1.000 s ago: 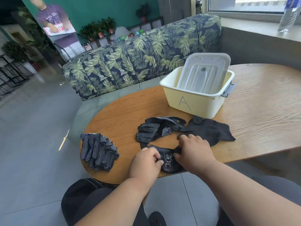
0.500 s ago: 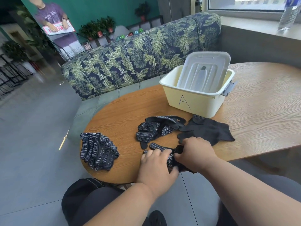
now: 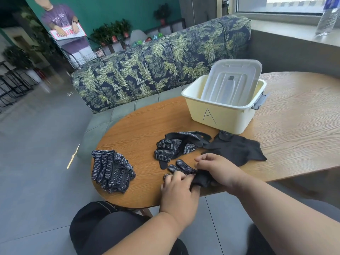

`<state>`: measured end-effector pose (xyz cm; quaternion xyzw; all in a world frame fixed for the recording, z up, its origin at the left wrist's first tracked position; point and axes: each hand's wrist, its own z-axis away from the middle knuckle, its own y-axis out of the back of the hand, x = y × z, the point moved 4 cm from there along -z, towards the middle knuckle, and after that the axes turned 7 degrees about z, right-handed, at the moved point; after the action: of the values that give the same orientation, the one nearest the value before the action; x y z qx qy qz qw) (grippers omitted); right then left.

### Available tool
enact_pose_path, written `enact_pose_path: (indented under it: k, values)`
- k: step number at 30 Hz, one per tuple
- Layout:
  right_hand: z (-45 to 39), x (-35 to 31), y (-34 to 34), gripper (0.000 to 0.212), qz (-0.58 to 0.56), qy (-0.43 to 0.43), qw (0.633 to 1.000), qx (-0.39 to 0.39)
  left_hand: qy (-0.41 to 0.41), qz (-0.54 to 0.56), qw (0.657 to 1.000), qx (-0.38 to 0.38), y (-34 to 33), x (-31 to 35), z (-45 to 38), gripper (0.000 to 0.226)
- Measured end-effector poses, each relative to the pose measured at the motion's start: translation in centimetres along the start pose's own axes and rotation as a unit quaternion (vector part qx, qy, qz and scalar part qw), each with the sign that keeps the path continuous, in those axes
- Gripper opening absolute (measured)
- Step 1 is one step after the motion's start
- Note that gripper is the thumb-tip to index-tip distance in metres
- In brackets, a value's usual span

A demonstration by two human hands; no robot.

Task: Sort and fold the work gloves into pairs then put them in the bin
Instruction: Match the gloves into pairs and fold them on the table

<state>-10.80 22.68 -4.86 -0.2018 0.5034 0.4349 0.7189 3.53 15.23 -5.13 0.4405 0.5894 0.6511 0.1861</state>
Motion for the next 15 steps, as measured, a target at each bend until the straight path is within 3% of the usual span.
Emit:
enact_pose_path:
  k: [4,8,10,13,15]
  values:
    - [-0.2,-0.2,0.4,0.042,-0.117,-0.022,0.993,-0.009,0.043,0.098,0.993,-0.046,0.6,-0.5,0.2,0.037]
    - [-0.2,-0.6,0.8,0.045,-0.084,0.014,0.996,0.002,0.121,0.274,0.953,-0.05,0.7,-2.6,-0.2,0.043]
    - [0.1,-0.9,0.7,0.04,-0.016,0.05,0.998,0.024,0.156,0.356,0.921,-0.034,0.7,-3.4,-0.7,0.043]
    - [0.4,-0.8,-0.1,0.027,0.149,0.105,0.983,0.03,0.169,0.369,0.914,-0.013,0.6,-3.9,-1.6,0.021]
    - [0.4,-0.5,-0.6,0.022,0.287,0.125,0.949,0.024,0.166,0.362,0.917,0.006,0.7,-4.3,-2.3,0.052]
